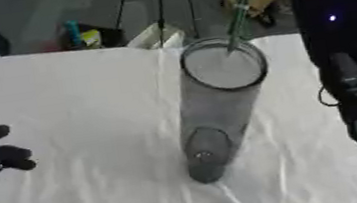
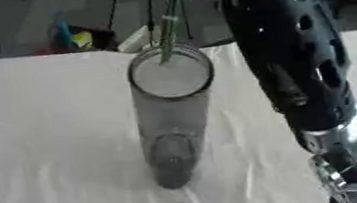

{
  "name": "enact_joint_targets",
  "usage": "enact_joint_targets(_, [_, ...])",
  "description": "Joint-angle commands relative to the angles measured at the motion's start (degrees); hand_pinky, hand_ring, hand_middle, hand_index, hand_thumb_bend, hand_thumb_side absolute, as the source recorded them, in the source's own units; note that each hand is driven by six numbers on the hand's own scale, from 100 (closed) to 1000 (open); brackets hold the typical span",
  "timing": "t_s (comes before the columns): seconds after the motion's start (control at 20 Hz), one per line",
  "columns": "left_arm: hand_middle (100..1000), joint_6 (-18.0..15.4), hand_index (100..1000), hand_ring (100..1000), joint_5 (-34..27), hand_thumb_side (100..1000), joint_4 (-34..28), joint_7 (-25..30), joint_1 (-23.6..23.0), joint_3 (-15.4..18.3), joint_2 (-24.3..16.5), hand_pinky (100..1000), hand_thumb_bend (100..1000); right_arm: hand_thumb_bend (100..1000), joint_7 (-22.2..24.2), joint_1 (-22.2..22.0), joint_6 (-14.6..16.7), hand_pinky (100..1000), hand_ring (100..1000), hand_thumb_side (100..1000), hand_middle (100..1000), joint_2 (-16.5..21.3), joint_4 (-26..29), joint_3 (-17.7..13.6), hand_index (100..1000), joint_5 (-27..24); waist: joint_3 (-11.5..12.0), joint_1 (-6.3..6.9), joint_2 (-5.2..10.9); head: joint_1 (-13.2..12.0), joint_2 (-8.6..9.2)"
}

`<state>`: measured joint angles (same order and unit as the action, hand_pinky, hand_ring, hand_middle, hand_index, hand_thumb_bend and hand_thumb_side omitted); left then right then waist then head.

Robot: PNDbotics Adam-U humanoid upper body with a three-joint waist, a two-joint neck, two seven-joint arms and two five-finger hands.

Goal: Arrange flowers into the vase.

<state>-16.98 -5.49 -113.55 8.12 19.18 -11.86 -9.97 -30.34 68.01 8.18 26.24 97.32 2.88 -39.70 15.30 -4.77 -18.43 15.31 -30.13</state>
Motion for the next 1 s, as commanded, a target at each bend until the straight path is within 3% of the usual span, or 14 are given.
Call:
enact_joint_targets(0.05, [729,0.06,865,631,0.23,1000,-1.04,0.1,0.83,-0.86,0.13,582,124,100,0.87,0.54,0.86,100,100,299,100,0.45,1.25,-0.15,100,0.68,0.15,-0.66,0.3,0.1,0.57])
enact_joint_targets(1.0, [731,0.26,863,630,1.67,1000,-1.04,0.59,1.27,-1.33,0.83,580,122,100,5.68,-0.53,6.45,100,100,319,100,0.61,0.57,-0.35,100,0.18,0.98,-1.07,-2.14,0.27,2.65])
